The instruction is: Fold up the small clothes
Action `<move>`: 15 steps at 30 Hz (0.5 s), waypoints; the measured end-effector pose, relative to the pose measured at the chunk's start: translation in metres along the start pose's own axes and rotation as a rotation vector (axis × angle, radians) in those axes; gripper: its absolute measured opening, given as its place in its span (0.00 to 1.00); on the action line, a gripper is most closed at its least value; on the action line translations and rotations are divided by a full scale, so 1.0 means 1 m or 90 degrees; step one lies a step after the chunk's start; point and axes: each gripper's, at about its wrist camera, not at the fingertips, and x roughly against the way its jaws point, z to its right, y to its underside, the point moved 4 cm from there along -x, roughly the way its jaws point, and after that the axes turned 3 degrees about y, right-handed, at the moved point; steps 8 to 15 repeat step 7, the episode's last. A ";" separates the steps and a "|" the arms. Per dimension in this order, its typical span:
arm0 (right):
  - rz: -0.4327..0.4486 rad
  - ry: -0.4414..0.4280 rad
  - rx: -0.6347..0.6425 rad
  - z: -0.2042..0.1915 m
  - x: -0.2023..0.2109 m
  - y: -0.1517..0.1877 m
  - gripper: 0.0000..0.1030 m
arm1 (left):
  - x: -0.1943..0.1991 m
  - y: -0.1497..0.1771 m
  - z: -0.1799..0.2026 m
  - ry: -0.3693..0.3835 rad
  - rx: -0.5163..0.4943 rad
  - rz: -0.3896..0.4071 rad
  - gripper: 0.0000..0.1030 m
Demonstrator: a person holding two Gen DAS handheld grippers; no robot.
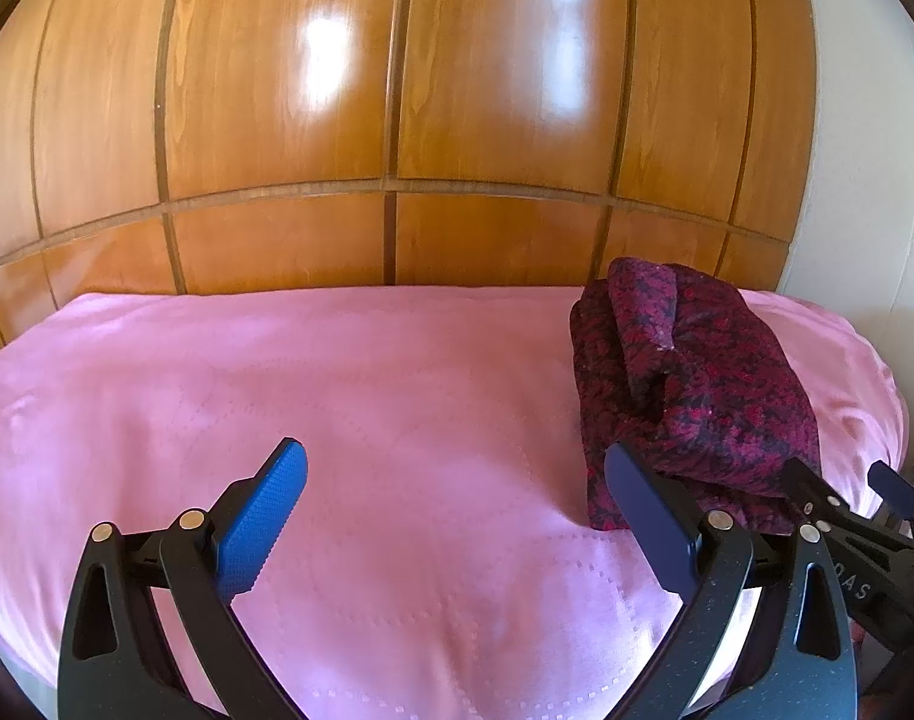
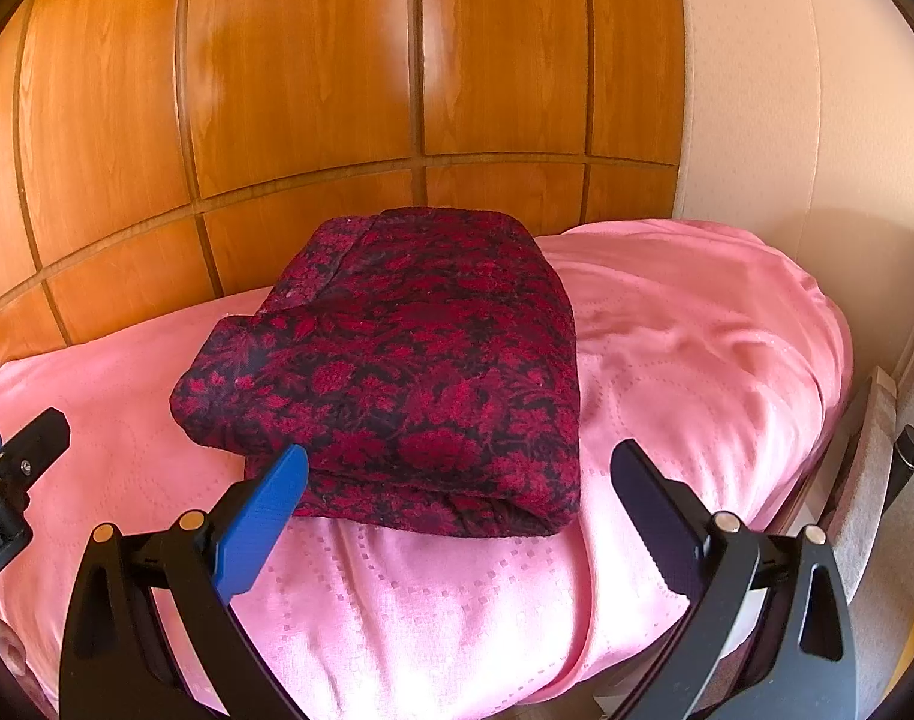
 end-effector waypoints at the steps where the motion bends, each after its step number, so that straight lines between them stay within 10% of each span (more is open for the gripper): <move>1: 0.001 -0.003 0.000 0.001 0.000 -0.001 0.98 | -0.002 0.001 -0.001 -0.004 0.005 -0.006 0.96; 15: 0.009 -0.009 -0.044 0.035 -0.015 -0.030 0.98 | -0.015 0.007 -0.009 -0.019 0.021 -0.036 0.96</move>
